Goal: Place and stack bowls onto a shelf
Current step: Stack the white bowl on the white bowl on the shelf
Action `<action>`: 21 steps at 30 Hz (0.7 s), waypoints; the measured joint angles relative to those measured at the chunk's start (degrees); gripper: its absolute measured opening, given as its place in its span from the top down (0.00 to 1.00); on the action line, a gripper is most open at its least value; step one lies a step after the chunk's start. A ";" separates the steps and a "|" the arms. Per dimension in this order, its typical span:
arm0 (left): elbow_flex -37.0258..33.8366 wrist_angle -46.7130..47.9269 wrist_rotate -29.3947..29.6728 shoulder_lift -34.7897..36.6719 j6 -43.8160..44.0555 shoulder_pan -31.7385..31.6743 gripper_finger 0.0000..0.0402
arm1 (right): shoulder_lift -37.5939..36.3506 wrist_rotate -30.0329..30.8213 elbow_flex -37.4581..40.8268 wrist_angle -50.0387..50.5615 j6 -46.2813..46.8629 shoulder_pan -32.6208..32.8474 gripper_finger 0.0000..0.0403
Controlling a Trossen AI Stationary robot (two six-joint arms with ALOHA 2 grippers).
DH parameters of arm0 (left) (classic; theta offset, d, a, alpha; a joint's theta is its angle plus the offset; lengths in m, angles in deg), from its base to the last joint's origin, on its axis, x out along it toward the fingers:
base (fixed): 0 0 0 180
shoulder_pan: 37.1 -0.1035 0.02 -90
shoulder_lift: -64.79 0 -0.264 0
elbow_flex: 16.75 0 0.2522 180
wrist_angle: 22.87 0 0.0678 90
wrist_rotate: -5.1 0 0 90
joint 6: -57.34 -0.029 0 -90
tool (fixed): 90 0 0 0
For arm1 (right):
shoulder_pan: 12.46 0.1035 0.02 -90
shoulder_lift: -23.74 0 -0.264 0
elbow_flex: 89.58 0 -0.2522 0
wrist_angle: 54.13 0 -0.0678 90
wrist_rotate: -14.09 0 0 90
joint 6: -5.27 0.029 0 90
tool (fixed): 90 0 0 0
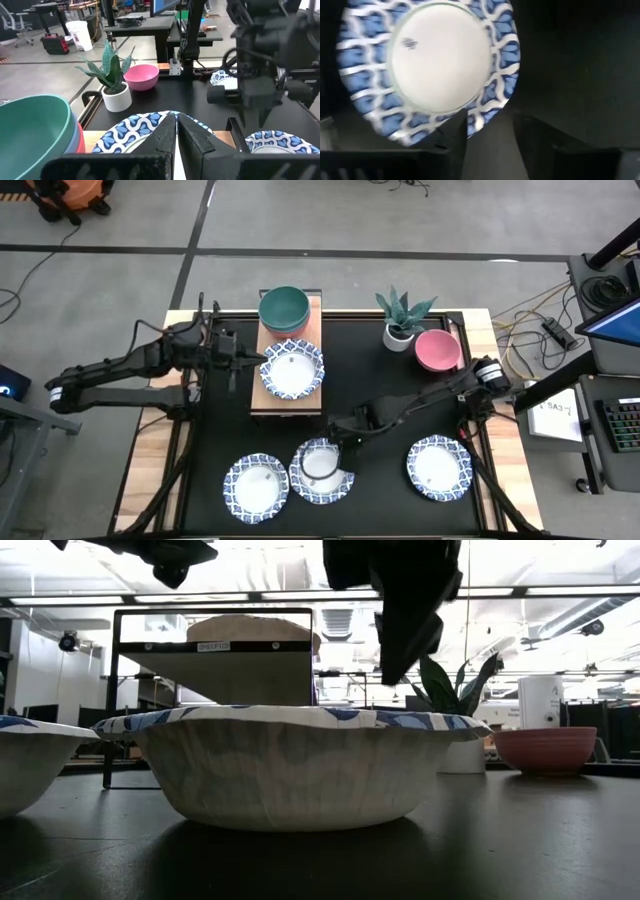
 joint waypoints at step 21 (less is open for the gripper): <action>0.00 1.97 -0.09 3.85 0.25 0.00 1.00 | 9.05 12.84 0.15 -6.25 10.57 5.16 0.63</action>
